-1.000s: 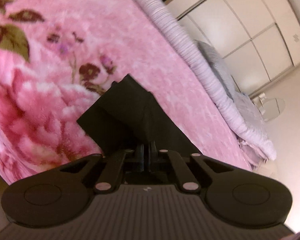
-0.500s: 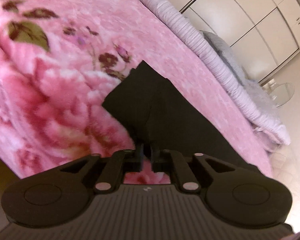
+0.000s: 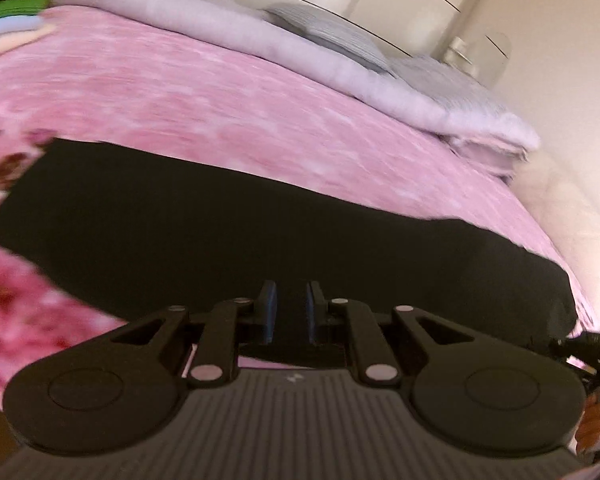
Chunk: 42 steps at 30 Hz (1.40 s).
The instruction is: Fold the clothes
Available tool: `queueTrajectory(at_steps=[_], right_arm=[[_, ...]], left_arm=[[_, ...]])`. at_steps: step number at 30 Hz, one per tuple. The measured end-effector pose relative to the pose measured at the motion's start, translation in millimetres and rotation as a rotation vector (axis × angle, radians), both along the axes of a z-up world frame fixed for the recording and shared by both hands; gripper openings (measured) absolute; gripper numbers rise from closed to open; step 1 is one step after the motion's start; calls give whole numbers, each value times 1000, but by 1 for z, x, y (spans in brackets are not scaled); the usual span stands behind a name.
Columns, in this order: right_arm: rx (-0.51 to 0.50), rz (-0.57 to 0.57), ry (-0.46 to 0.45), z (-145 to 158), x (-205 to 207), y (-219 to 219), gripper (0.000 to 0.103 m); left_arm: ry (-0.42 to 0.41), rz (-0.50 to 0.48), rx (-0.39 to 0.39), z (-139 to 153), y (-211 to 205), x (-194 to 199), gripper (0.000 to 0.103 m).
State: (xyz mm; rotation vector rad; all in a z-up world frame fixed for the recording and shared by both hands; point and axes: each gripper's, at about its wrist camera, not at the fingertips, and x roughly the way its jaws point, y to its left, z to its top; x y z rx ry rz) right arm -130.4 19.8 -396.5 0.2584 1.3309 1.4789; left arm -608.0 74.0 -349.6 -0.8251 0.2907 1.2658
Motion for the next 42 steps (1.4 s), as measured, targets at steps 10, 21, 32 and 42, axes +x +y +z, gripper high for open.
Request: queueTrajectory(at_steps=[10,21,32,42], right_arm=[[-37,-93,292,-38,30,7,9],[-93,-112,265,-36,33,21,33],[-42,-121,-7,-16,8,20,1],[24,-42,-342,17,-10,5,5]], left_arm=[[68,-41,-30,-11,10,33,11],[90,-33,-60,-20,16,31,11],[100,-18,-60,-26,19,24,11],[165,-3,-38,-18,15,27,11]])
